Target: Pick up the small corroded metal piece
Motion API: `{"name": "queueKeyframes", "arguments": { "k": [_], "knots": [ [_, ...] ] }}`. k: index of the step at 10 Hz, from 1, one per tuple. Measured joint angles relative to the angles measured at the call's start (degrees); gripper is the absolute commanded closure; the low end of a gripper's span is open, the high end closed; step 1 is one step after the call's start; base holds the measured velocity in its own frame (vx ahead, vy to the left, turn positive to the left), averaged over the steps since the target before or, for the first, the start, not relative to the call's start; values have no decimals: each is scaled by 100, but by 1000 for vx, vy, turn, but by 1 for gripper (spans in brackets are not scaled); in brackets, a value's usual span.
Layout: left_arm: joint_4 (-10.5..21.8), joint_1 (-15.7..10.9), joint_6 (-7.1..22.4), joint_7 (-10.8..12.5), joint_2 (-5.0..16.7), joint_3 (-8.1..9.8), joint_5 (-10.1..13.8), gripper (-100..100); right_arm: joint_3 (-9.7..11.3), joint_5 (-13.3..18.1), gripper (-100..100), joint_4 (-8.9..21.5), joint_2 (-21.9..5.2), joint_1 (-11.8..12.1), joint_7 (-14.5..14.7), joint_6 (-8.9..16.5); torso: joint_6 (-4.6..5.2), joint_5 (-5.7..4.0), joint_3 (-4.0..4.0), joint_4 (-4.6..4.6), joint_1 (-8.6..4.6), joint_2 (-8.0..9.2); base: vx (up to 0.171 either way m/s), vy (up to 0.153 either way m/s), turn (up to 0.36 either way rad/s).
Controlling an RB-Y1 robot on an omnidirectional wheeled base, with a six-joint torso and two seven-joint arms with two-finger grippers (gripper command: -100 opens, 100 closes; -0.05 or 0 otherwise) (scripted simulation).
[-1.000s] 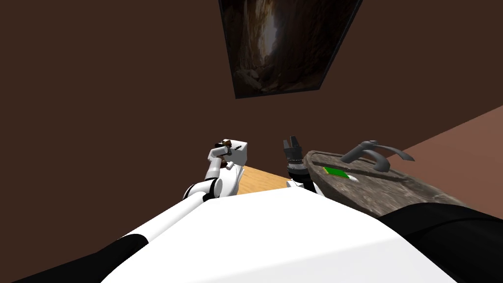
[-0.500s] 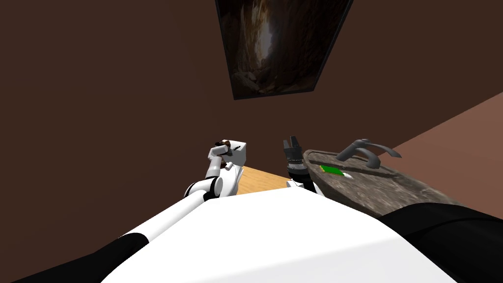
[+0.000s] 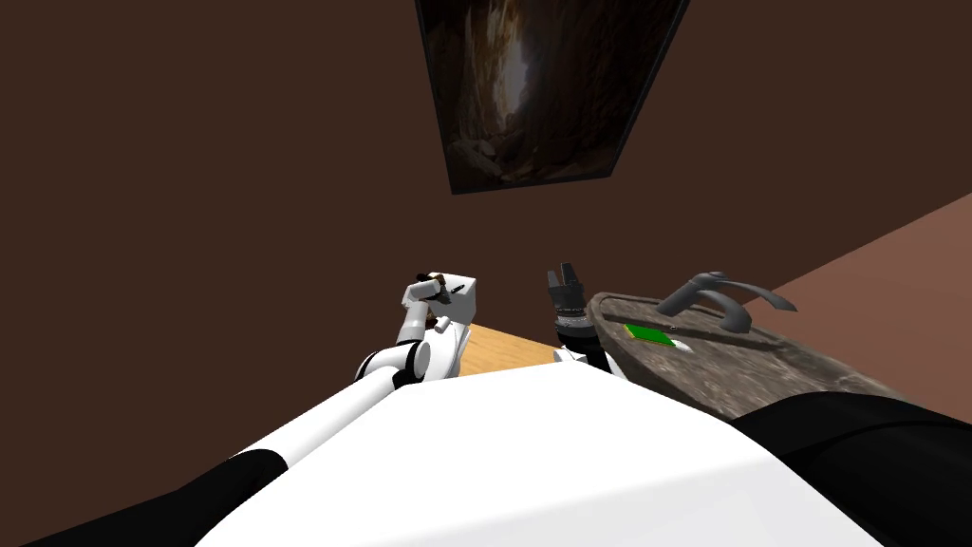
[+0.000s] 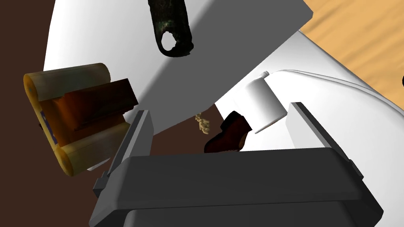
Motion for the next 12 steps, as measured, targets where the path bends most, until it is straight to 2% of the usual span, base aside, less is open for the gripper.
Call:
{"name": "queueKeyframes", "arguments": {
  "k": [5,10,11,12],
  "knots": [
    [-93,118,589,127,45,-129,200,-100,0,0,0,0,0,1,0,0,0,0,-12,-5,1,-21,130,22,20],
    [23,142,1106,284,83,-284,432,-100,0,0,0,0,0,0,0,0,1,0,-13,-5,-2,-20,137,9,-1],
    [22,141,1125,291,81,-288,436,0,0,0,0,0,0,0,0,0,1,0,-1,-2,-3,3,12,1,1],
    [23,141,1123,290,82,-287,436,-100,0,0,0,0,0,-1,0,0,1,-1,12,4,-4,24,33,1,-16]
  ]
}}
